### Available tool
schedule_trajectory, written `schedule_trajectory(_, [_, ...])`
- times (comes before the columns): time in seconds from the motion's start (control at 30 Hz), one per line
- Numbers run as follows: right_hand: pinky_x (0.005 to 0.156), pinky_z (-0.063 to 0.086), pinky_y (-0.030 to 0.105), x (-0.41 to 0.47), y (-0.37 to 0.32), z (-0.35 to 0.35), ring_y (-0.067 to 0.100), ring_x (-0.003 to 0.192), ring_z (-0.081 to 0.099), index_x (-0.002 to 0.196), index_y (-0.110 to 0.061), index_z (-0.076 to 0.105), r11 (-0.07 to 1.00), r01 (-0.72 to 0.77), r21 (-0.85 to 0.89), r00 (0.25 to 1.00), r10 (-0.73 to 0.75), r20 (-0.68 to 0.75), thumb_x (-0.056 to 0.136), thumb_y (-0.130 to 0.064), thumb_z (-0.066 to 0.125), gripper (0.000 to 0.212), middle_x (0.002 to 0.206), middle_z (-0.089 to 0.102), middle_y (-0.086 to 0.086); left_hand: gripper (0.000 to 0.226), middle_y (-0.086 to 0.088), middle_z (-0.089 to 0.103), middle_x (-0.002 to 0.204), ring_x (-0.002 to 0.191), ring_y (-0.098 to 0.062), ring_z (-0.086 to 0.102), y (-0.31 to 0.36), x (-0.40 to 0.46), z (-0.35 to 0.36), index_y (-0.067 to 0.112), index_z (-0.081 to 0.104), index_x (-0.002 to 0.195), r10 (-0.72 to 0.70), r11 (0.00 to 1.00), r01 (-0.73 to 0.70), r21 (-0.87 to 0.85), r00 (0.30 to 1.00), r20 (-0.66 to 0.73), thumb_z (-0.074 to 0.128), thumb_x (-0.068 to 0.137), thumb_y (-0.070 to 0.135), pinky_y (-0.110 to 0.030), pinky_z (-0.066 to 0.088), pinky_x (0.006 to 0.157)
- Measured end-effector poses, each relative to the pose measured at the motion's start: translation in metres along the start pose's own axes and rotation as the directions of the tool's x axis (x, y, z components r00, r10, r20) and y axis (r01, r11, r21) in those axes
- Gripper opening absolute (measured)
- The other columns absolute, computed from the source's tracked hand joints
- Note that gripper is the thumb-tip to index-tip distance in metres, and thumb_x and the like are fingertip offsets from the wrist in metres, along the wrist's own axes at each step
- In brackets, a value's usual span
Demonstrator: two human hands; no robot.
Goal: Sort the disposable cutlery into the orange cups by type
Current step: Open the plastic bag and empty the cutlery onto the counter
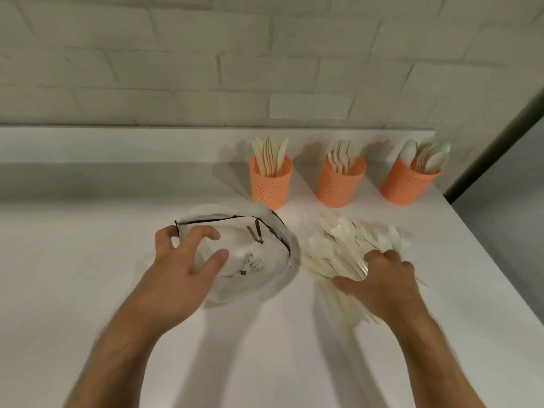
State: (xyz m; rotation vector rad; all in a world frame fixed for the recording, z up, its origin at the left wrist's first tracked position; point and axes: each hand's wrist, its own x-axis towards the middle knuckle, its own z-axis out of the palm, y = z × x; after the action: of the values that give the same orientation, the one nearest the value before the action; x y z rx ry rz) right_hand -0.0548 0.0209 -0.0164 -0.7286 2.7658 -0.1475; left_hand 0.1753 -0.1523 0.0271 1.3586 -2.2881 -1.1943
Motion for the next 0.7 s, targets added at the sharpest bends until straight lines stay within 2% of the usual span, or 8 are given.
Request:
schedule_trajectory(0.07, [0.093, 0.043, 0.042, -0.007, -0.004, -0.009, 0.031, 0.114, 0.05, 0.119, -0.016, 0.059, 0.998, 0.024, -0.054, 0.996, -0.028, -0.086, 0.083, -0.064, 0.063, 0.06, 0.12, 0.056, 0.005, 0.026, 0.015, 0.022, 0.128, 0.07, -0.018, 0.065, -0.001, -0.006, -0.008, 0.052, 0.043, 0.116, 0.026, 0.998, -0.022, 0.056, 0.996, -0.088, 0.051, 0.092, 0.047, -0.035, 0.047, 0.08])
schedule_trajectory(0.17, [0.086, 0.049, 0.034, -0.015, -0.025, -0.017, 0.024, 0.104, 0.062, 0.128, -0.02, 0.058, 0.926, 0.211, 0.314, 0.973, -0.168, -0.156, 0.09, -0.045, 0.066, 0.046, 0.118, 0.062, 0.003, 0.045, 0.014, 0.024, 0.136, 0.074, -0.018, 0.067, -0.002, -0.002, -0.021, 0.047, 0.035, 0.128, 0.049, 0.996, -0.032, 0.084, 0.976, -0.211, 0.058, 0.089, 0.045, -0.036, 0.044, 0.083])
schedule_trajectory(0.3, [0.082, 0.052, 0.033, -0.013, -0.077, 0.004, 0.015, 0.094, 0.064, 0.136, -0.027, 0.044, 0.775, 0.21, 0.596, 0.927, -0.351, 0.13, 0.091, -0.04, 0.067, 0.052, 0.11, 0.061, -0.013, 0.068, 0.007, 0.035, 0.142, 0.106, -0.02, 0.057, -0.011, 0.03, -0.025, 0.05, 0.035, 0.138, 0.068, 0.997, -0.066, 0.027, 0.995, -0.074, 0.073, 0.082, 0.037, -0.042, 0.049, 0.096])
schedule_trajectory(0.37, [0.081, 0.058, 0.035, -0.007, -0.095, 0.02, 0.012, 0.091, 0.066, 0.132, -0.028, 0.045, 0.686, 0.207, 0.698, 0.913, -0.392, 0.115, 0.088, -0.029, 0.069, 0.05, 0.105, 0.063, -0.018, 0.048, 0.008, 0.058, 0.123, 0.1, -0.014, 0.061, -0.018, 0.042, -0.022, 0.049, 0.053, 0.123, 0.1, 0.992, -0.102, -0.079, 0.995, -0.027, 0.07, 0.086, 0.023, -0.029, 0.052, 0.083])
schedule_trajectory(0.43, [0.077, 0.057, 0.024, 0.005, -0.107, 0.028, 0.006, 0.09, 0.065, 0.13, -0.028, 0.049, 0.603, 0.249, 0.758, 0.915, -0.404, 0.021, 0.088, -0.012, 0.067, 0.049, 0.104, 0.065, -0.013, 0.039, 0.012, 0.069, 0.095, 0.088, -0.01, 0.064, -0.03, 0.046, -0.024, 0.043, 0.064, 0.097, 0.113, 0.985, -0.129, -0.111, 0.983, -0.147, 0.061, 0.087, 0.006, -0.02, 0.047, 0.068])
schedule_trajectory(0.5, [0.079, 0.051, 0.017, 0.015, -0.119, 0.028, 0.005, 0.094, 0.062, 0.131, -0.029, 0.054, 0.546, 0.396, 0.739, 0.886, -0.439, -0.15, 0.085, 0.004, 0.058, 0.057, 0.106, 0.063, -0.009, 0.038, 0.01, 0.069, 0.08, 0.08, -0.017, 0.064, -0.042, 0.046, -0.035, 0.034, 0.067, 0.086, 0.073, 0.983, -0.12, -0.14, 0.951, -0.302, 0.055, 0.082, -0.003, -0.02, 0.044, 0.061])
schedule_trajectory(0.6, [0.083, 0.044, 0.014, 0.033, -0.134, 0.025, -0.002, 0.093, 0.05, 0.129, -0.029, 0.062, 0.544, 0.606, 0.58, 0.785, -0.526, -0.327, 0.076, 0.015, 0.051, 0.07, 0.102, 0.049, -0.005, 0.033, 0.001, 0.065, 0.088, 0.084, -0.026, 0.06, -0.064, 0.044, -0.05, 0.027, 0.064, 0.081, 0.053, 0.993, -0.094, -0.073, 0.895, -0.443, 0.053, 0.082, -0.004, -0.024, 0.04, 0.064])
schedule_trajectory(0.7, [0.09, 0.047, 0.032, 0.048, -0.145, 0.025, 0.011, 0.097, 0.043, 0.132, -0.032, 0.06, 0.629, 0.685, 0.367, 0.72, -0.662, -0.208, 0.082, -0.004, 0.061, 0.058, 0.104, 0.038, -0.005, 0.02, 0.001, 0.051, 0.113, 0.102, -0.024, 0.056, -0.083, 0.04, -0.058, 0.032, 0.061, 0.086, 0.02, 1.0, -0.021, 0.0, 0.976, -0.217, 0.072, 0.071, 0.023, -0.029, 0.042, 0.085])
